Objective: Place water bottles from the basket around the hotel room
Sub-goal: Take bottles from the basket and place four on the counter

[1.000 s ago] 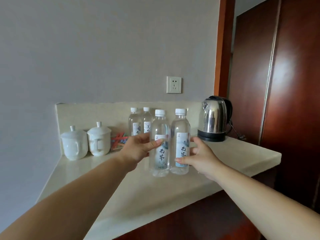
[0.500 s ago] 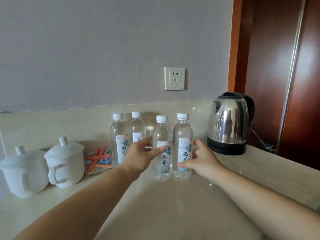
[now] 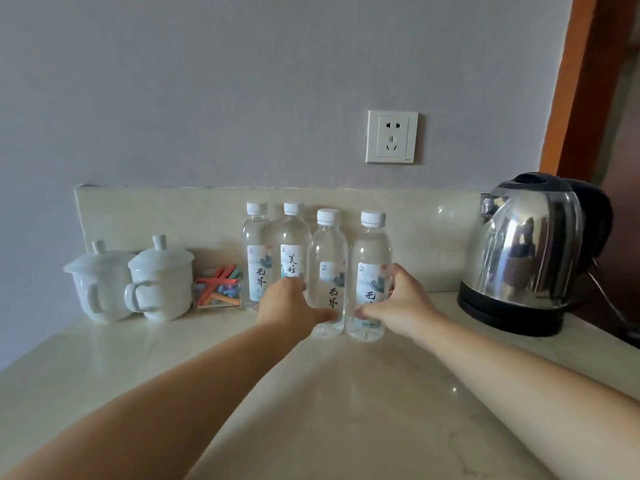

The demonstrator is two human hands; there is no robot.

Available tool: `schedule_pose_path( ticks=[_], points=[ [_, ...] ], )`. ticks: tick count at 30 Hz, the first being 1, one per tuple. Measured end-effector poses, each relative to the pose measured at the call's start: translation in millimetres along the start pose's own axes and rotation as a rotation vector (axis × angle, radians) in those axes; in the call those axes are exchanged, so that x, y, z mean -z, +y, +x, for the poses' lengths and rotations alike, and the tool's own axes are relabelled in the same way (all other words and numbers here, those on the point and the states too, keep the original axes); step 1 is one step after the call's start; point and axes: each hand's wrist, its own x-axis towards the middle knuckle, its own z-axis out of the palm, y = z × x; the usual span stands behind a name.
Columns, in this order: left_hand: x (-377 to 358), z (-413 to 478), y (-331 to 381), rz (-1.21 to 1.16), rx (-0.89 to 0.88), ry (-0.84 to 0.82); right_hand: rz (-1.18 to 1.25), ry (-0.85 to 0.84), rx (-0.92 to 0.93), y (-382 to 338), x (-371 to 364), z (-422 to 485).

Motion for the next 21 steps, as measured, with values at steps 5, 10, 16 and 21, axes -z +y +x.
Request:
schedule_pose_path(
  ticks=[5, 10, 16, 21],
  points=[
    [-25.9, 3.0, -2.6, 0.033, 0.075, 0.105, -0.009, -0.051, 0.044, 3.8, -0.6, 8.6],
    [-36.0, 11.3, 0.4, 0.066, 0.116, 0.151, -0.009, -0.096, 0.042, -2.9, -8.7, 24.3],
    [-42.1, 21.3, 1.1, 0.146, 0.108, 0.111, 0.036, -0.104, 0.003, -2.2, -16.8, 36.5],
    [-49.0, 28.7, 5.8, 0.189, 0.077, 0.089, 0.13, -0.136, -0.026, -2.4, -24.6, 43.0]
  ],
)
